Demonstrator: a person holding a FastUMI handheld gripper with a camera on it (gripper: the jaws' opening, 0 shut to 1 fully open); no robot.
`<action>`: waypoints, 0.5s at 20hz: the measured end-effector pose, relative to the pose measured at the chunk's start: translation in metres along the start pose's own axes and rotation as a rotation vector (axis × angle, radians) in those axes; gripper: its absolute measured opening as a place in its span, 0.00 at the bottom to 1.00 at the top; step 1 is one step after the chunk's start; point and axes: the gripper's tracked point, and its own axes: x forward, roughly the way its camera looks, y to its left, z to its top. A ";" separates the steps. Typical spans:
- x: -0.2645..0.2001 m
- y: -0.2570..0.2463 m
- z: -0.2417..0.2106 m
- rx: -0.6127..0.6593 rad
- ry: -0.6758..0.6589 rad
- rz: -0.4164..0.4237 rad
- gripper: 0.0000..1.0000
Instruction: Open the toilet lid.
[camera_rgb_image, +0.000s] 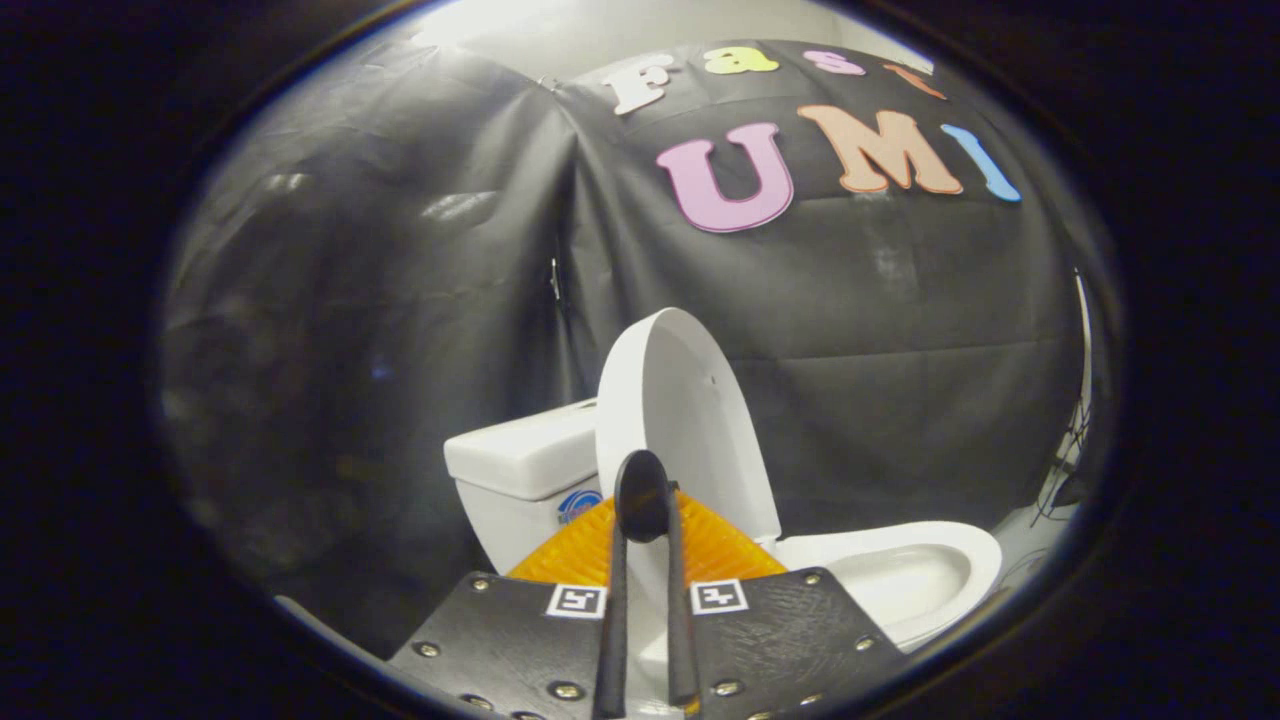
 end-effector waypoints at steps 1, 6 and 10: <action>-0.003 0.000 -0.002 -0.011 0.011 0.005 0.19; -0.017 0.000 0.003 -0.126 -0.001 -0.033 0.35; -0.032 -0.012 0.022 -0.120 -0.034 -0.040 0.66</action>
